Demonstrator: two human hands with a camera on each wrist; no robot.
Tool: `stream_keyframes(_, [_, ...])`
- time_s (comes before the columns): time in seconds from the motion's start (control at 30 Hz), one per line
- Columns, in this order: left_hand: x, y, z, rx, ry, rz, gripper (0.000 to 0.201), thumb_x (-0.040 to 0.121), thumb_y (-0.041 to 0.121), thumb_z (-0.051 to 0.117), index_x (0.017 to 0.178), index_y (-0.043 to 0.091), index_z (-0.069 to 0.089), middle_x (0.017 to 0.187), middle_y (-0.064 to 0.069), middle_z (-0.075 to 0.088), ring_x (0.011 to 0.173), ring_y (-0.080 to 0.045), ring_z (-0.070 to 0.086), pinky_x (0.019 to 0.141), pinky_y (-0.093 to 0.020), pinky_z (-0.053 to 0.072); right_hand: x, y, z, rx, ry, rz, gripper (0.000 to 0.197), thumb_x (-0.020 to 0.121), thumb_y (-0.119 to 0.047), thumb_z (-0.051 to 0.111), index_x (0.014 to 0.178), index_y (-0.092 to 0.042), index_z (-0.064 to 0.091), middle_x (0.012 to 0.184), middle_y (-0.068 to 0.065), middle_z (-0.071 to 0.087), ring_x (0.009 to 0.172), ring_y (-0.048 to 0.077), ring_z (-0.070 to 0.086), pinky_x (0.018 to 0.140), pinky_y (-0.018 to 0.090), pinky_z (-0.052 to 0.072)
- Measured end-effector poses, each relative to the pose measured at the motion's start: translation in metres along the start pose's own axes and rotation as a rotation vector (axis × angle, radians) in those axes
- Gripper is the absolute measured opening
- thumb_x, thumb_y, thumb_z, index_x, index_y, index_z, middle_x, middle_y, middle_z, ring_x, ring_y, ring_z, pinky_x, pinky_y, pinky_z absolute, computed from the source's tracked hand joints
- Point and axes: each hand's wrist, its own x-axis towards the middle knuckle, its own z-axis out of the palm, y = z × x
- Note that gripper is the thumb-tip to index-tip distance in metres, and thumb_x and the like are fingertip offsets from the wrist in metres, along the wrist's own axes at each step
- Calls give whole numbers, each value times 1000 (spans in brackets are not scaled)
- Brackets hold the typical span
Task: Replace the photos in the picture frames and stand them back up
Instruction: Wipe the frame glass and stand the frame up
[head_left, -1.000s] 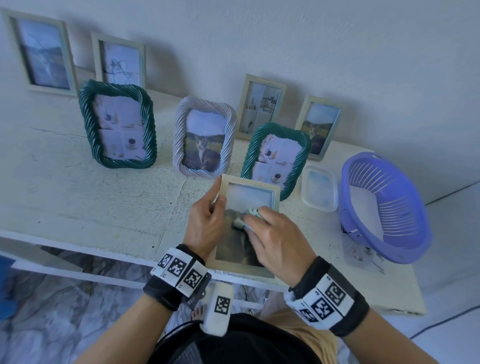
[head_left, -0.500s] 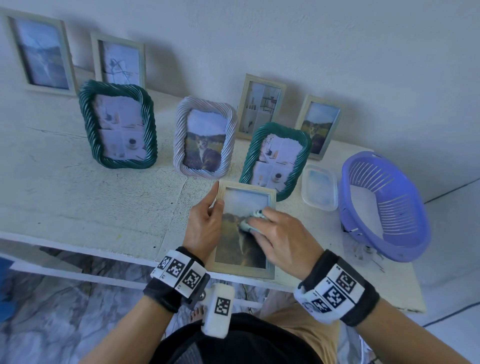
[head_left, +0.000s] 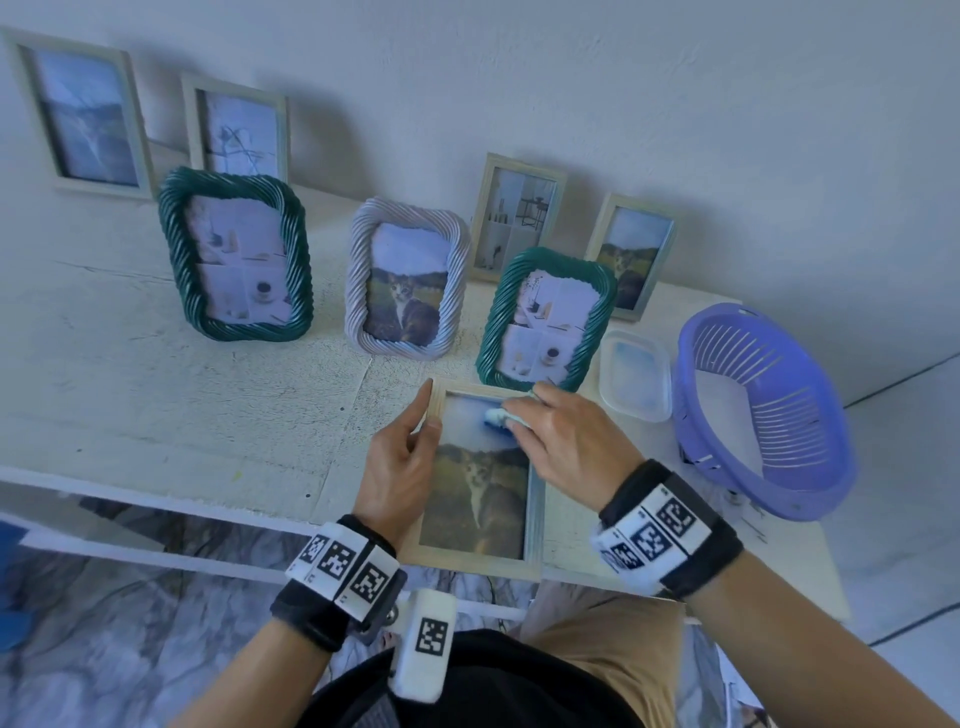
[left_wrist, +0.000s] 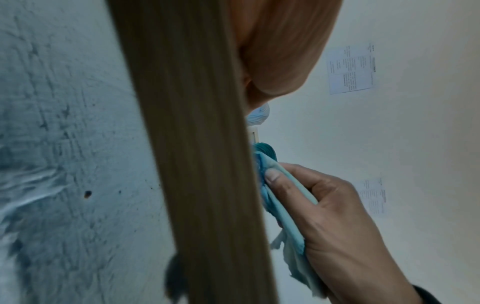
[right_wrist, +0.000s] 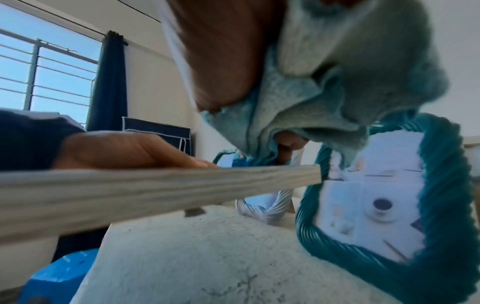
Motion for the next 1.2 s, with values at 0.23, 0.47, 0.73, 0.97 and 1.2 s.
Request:
stream_keyframes(0.23, [2, 3, -6, 28, 13, 26, 53, 91, 42, 48, 143, 33, 40, 80, -2, 48, 69, -14, 47, 65, -31, 42, -12, -17, 14, 161, -60, 22, 19, 95, -14, 54, 108, -6, 66, 88, 4, 56, 64, 14, 52, 59, 26, 49])
stream_keyframes(0.47, [0, 0, -10, 134, 46, 27, 44, 102, 15, 46, 145, 23, 42, 52, 11, 22, 44, -5, 20, 43, -18, 22, -53, -38, 24, 295, -257, -66, 25, 97, -23, 47, 104, -11, 67, 89, -1, 55, 73, 15, 54, 66, 25, 46])
stream_keyframes(0.73, [-14, 2, 4, 153, -15, 77, 45, 101, 10, 46, 145, 18, 42, 44, 13, 24, 42, -4, 21, 43, -14, 21, -11, -10, 19, 57, 2, 132, 1, 85, -5, 65, 86, -5, 64, 76, 10, 54, 56, 29, 54, 51, 34, 45])
stream_keyframes(0.97, [-10, 3, -1, 159, -5, 97, 46, 100, 7, 47, 145, 18, 41, 48, 13, 25, 42, -3, 22, 43, -13, 23, -12, -38, 27, 218, -33, 82, 13, 93, -9, 56, 100, -3, 65, 88, 6, 56, 65, 19, 53, 58, 30, 47])
stream_keyframes(1.2, [-7, 3, 5, 126, -15, 96, 45, 101, 6, 45, 143, 21, 40, 46, 13, 29, 42, -3, 25, 43, -13, 26, -16, -27, 25, 232, -125, 13, 18, 97, -16, 50, 101, -8, 66, 82, 1, 51, 62, 18, 51, 57, 30, 46])
